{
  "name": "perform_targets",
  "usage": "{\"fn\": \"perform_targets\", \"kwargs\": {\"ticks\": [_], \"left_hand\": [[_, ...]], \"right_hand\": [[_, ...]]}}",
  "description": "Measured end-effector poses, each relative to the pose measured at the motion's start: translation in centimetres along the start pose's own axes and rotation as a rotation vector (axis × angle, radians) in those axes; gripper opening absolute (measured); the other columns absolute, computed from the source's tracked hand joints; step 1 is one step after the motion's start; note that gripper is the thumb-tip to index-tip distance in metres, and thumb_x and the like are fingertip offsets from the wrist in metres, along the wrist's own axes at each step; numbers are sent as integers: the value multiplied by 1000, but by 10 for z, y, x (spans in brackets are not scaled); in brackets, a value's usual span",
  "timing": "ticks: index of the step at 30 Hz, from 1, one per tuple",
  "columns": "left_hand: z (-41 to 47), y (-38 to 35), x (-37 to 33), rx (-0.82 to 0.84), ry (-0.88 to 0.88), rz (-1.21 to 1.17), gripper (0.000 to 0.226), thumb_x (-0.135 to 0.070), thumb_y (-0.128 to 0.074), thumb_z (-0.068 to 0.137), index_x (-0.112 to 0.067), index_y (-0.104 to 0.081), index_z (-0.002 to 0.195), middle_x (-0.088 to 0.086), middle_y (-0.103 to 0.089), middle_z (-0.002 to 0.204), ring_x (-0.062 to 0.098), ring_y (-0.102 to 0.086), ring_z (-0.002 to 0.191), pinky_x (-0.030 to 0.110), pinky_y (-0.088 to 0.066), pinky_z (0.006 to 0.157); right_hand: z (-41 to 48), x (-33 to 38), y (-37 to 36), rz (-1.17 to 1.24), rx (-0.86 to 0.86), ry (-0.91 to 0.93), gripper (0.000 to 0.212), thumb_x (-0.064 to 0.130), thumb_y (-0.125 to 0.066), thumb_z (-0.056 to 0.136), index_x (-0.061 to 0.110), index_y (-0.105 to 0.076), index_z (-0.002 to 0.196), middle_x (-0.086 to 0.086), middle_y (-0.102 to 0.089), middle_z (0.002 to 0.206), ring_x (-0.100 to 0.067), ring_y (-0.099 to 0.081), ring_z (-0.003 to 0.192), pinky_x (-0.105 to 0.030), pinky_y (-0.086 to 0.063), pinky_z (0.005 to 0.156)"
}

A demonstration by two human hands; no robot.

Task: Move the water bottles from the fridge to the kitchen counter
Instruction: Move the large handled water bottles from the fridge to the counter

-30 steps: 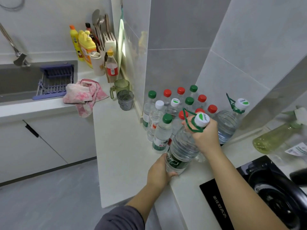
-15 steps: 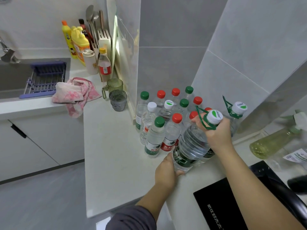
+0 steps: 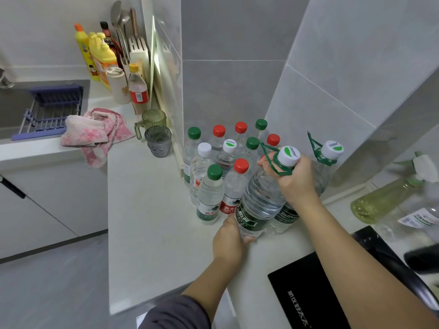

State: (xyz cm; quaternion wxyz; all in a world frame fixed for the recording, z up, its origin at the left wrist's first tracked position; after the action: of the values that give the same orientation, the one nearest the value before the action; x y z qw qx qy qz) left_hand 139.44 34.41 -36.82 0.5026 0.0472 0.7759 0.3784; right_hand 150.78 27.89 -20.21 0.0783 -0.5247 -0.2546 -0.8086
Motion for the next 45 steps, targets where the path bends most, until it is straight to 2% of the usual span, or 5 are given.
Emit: {"fn": "perform_targets", "kwargs": {"ticks": [10,15,22,39,45], "left_hand": [[-7,4,-9,19,7,23,78,-47,-75,77,-10,-36,133,12,-50,130,31,-55,115,40,-47,89],[-7,6,-16,-9,-1,17,84,-45,-78,76,-10,-31,135,12,-43,134,33,-57,113,42,-49,88],[-2,4,-18,-17,41,23,79,-39,-81,75,-11,-33,132,12,-46,134,32,-57,114,41,-49,90],[-35,11,1,-7,82,-4,104,-45,-76,76,-18,-9,151,6,-31,150,27,-46,129,39,-44,92],[-92,51,18,-116,-71,259,95,-55,-64,84,-14,-13,153,4,-25,155,23,-28,141,35,-36,108]], "right_hand": [[-66,-16,28,33,-86,14,41,32,-72,80,44,-59,117,18,-65,120,-5,-61,115,-18,-49,94],[-101,-72,46,-109,-399,-245,39,12,-76,81,33,-57,107,2,-65,106,-6,-65,92,-30,-55,85],[-92,-116,28,-113,-334,-508,67,5,-82,75,8,-51,134,-7,-63,124,33,-47,60,8,-33,56],[-136,-105,24,-195,-114,-541,79,32,-79,78,30,-38,146,3,-54,139,-18,-56,118,-42,-47,101],[-171,-77,4,-281,81,-392,83,32,-76,82,25,-31,151,0,-41,151,-20,-41,137,-30,-35,108]]}}
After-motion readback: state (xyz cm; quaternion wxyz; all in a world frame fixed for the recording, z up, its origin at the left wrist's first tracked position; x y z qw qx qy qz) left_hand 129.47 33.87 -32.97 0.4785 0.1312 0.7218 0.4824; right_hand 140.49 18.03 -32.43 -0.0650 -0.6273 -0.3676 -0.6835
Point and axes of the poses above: each hand's wrist, its own z-axis towards the middle knuckle, its own y-axis out of the back of the hand, x = y × z, the point moved 1 cm from there along z, towards the middle knuckle
